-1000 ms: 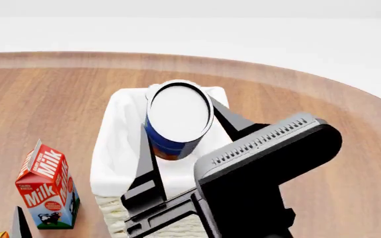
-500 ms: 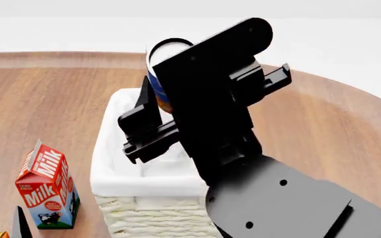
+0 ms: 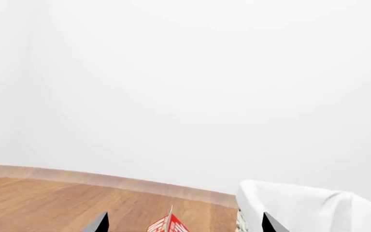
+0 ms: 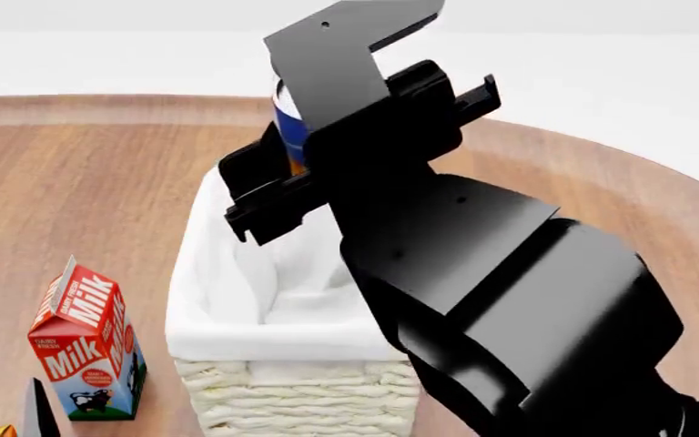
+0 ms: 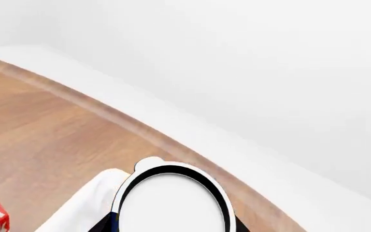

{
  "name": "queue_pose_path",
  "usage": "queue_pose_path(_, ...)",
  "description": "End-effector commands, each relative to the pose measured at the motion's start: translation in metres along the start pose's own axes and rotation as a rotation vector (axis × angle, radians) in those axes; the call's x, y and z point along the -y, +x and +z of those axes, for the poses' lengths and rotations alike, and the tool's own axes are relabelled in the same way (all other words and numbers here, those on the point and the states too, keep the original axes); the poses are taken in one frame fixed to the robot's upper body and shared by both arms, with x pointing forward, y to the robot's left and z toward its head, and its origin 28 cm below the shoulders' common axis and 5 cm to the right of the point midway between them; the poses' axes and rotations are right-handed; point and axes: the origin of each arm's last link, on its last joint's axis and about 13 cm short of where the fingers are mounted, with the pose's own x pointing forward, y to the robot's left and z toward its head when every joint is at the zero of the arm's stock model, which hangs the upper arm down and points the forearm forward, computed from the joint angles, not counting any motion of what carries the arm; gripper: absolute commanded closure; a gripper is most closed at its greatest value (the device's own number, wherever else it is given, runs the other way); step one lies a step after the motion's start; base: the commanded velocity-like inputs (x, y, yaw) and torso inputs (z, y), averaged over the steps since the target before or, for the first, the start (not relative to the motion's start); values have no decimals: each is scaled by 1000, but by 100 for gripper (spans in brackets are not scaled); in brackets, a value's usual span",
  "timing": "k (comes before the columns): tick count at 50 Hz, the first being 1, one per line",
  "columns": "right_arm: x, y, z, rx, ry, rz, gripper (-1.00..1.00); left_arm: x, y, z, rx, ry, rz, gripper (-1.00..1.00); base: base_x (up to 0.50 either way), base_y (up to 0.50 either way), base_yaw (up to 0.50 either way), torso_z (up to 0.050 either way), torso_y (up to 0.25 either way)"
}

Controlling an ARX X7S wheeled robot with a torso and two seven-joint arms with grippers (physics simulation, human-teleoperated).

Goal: Pick up the alphabet soup, and put it in the basket.

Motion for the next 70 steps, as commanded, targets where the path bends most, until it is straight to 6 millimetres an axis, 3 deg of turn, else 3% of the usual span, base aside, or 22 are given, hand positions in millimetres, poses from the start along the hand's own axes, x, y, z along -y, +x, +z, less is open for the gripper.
queue_pose_path(1,8,14,8,-58,28,-13,100,0,0,0,2,-1,3,-100,0,0,0,0,0)
queue_pose_path(17,5,26,12,-157,100,43,100,-1,0,1,4,2,4,-100,0,0,0,1,1)
queue_pose_path(24,1,33,5,-171,114,56,100,0,0,0,3,5,1,-100,0,0,0,0,0)
queue_pose_path(43,-3,34,9,-190,92,45,100,0,0,1,1,4,-4,-100,0,0,0,0,1)
queue_pose_path(53,-4,47,0,-227,127,36,100,1,-1,0,1,2,-5,-100,0,0,0,1,1)
queue_pose_path(70,-5,60,2,-228,166,38,100,3,1,-2,-4,12,-10,-100,0,0,0,0,1)
